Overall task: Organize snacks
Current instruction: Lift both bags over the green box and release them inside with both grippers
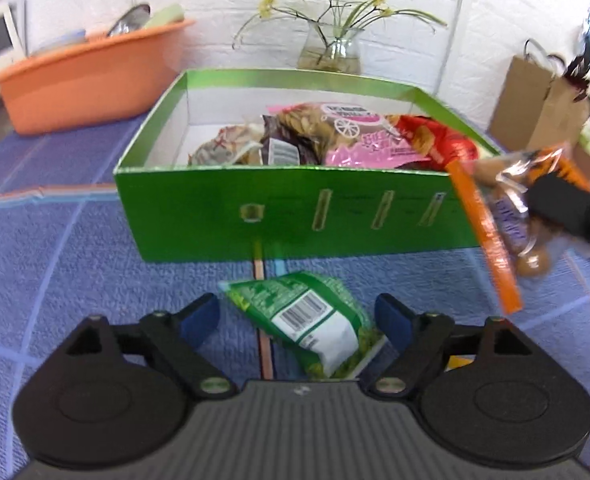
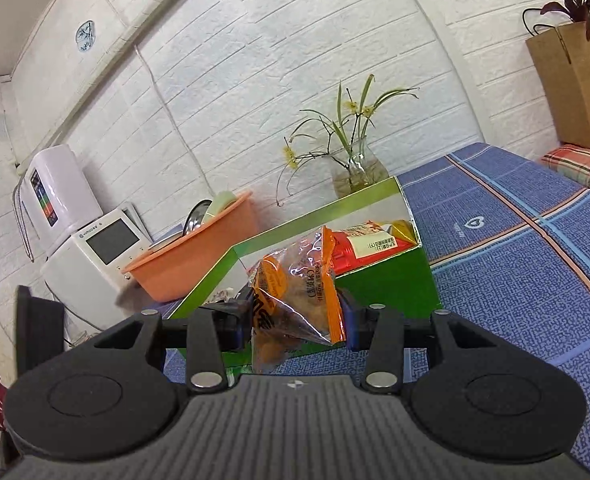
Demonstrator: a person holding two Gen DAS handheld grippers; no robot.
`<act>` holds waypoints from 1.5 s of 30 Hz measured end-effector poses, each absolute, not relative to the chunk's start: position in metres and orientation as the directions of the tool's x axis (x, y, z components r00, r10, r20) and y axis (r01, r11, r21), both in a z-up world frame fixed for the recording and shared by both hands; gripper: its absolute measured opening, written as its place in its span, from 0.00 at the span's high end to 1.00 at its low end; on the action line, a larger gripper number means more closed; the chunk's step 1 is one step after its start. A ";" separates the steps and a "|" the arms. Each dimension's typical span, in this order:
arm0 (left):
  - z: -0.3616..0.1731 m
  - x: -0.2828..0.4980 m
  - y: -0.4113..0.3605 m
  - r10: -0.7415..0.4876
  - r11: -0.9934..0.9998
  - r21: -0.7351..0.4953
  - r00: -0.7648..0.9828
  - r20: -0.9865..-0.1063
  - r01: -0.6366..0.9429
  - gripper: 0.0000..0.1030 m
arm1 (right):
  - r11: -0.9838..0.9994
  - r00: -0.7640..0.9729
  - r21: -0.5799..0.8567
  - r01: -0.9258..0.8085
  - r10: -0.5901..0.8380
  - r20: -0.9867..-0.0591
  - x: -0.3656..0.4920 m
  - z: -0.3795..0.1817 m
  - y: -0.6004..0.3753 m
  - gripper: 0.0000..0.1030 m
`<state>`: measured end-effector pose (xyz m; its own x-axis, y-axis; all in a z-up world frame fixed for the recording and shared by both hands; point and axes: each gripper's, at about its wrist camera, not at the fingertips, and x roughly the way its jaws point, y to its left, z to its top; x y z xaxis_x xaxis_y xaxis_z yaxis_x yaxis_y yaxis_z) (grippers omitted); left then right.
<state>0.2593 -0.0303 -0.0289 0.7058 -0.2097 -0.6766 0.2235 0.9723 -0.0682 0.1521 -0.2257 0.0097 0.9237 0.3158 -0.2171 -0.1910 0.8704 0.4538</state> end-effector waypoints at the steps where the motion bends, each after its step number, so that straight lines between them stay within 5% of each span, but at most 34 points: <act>1: -0.030 0.257 -0.033 -0.195 0.974 -0.043 0.718 -0.668 0.225 0.27 | 0.869 0.924 0.456 -0.193 0.318 -0.214 0.152 0.010 -0.226 0.28; 3: -0.031 0.249 -0.033 -0.195 0.970 -0.017 0.736 -0.648 0.241 0.46 | 0.867 0.923 0.456 -0.200 0.323 -0.209 0.150 0.011 -0.225 0.28; 4: -0.030 0.247 -0.031 -0.206 0.968 -0.026 0.731 -0.650 0.249 0.48 | 0.867 0.923 0.455 -0.203 0.324 -0.206 0.149 0.012 -0.225 0.28; 17: 0.023 0.171 0.043 -0.224 0.971 -0.189 0.849 -0.479 0.149 0.49 | 0.853 0.910 0.451 -0.265 0.375 -0.175 0.142 0.015 -0.216 0.28; 25: 0.060 0.129 0.062 -0.220 0.970 -0.177 0.909 -0.355 0.165 0.49 | 0.771 0.839 0.515 -0.374 0.518 -0.167 0.117 0.023 -0.197 0.28; 30: 0.087 0.147 0.061 -0.233 0.970 -0.147 0.921 -0.313 0.196 0.49 | 0.665 0.796 0.600 -0.444 0.601 -0.078 0.112 0.042 -0.197 0.28; 39: 0.117 0.237 0.011 -0.310 0.948 -0.155 0.913 -0.264 0.277 0.49 | 0.768 0.938 0.552 -0.325 0.336 0.085 0.150 0.103 -0.229 0.28; 45: 0.088 0.280 0.000 -0.301 0.950 -0.184 0.904 -0.305 0.254 0.49 | 0.761 0.966 0.610 -0.221 0.255 0.031 0.197 0.085 -0.233 0.28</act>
